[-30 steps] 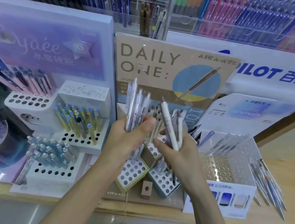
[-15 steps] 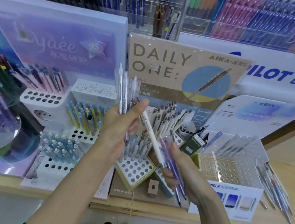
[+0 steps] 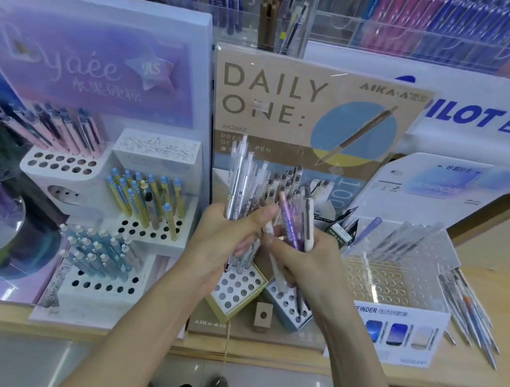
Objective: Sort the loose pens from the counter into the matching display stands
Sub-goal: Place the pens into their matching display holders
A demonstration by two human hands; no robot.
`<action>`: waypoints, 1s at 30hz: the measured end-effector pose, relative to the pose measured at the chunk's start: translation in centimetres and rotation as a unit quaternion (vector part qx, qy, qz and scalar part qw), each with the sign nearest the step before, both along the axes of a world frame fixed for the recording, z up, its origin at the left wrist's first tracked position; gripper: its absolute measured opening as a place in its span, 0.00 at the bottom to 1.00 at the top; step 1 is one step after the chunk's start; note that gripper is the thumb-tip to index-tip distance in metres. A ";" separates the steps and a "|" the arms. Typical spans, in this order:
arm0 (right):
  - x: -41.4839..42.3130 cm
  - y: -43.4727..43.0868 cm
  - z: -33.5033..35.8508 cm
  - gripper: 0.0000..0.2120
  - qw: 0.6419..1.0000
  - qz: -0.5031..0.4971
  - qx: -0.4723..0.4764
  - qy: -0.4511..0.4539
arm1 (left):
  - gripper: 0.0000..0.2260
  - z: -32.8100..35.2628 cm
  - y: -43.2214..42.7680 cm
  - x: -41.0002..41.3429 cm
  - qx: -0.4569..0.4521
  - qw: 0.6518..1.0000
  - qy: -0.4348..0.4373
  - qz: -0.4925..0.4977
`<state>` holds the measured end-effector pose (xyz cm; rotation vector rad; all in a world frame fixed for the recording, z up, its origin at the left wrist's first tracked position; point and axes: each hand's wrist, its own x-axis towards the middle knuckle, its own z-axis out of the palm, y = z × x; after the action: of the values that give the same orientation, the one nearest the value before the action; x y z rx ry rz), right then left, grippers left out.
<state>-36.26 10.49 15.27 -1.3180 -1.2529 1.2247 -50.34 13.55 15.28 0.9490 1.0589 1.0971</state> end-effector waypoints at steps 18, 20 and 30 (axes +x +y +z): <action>1.0 3.4 -3.1 0.11 0.987 -0.156 0.037 -0.026 | 0.01 -3.0 -0.1 -1.8 -0.008 0.997 0.027 0.075; 0.9 3.4 -3.3 0.11 0.986 -0.158 0.039 -0.025 | 0.00 -3.0 0.0 -1.9 -0.010 0.997 0.028 0.077; 1.1 1.8 -4.1 0.10 0.989 -0.140 0.051 0.007 | 0.03 -2.9 -0.1 -1.6 -0.006 0.997 0.029 0.067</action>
<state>-35.12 12.28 11.22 -1.3560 -1.0644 0.9588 -51.94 13.44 12.42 0.9155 1.1895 1.1783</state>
